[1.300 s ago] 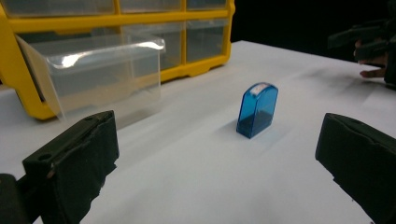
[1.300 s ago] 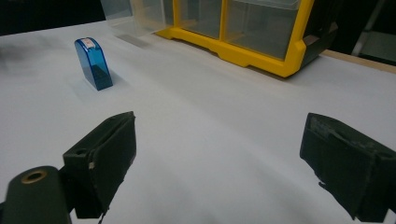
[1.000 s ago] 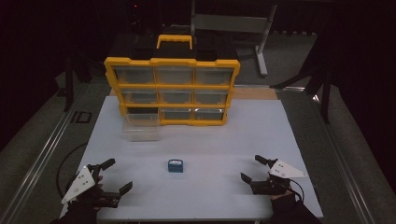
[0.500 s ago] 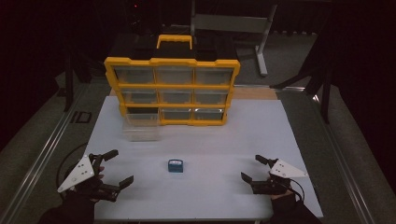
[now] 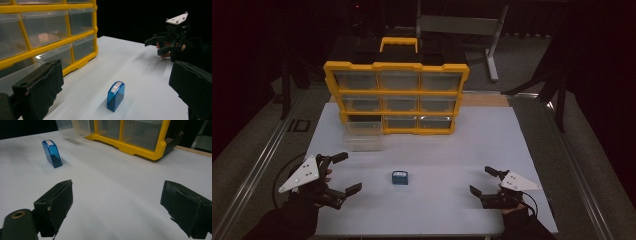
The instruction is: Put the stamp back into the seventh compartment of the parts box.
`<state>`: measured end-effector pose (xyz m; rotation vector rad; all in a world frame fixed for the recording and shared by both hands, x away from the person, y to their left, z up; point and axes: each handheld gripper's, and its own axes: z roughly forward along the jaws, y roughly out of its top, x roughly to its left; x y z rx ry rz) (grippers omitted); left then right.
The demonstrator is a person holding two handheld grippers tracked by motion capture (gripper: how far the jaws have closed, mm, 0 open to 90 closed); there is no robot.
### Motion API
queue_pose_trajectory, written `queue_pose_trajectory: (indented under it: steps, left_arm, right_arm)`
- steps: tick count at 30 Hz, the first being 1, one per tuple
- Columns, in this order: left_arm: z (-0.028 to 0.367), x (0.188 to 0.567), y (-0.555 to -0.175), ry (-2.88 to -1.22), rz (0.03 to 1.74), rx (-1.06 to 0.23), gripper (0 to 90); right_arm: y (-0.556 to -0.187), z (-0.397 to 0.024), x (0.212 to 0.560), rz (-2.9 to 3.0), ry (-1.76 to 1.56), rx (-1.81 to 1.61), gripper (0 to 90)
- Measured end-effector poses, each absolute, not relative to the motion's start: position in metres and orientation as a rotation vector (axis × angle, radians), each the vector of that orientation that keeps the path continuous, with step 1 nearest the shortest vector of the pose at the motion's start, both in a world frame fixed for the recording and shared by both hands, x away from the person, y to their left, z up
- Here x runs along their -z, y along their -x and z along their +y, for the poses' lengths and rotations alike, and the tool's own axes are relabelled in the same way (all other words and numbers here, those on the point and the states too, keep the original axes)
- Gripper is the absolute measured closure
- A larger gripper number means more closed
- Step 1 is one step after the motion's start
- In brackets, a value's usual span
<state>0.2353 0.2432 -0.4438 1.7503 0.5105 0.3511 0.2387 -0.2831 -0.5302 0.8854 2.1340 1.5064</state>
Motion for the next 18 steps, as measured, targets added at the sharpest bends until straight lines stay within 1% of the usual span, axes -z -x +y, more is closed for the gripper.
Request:
queue_pose_trajectory:
  steps: [15, 18]
  left_arm:
    - [0.217, 0.434, -0.252, -1.759, 0.421, -0.272, 0.2]
    - [0.21, 0.434, -0.256, -1.759, 0.398, -0.239, 0.2]
  right_arm:
    - [-0.238, -0.283, 0.53, 2.135, -0.886, -1.511, 10.9]
    - [-0.238, -0.283, 0.53, 2.136, -0.886, -1.513, 10.9]
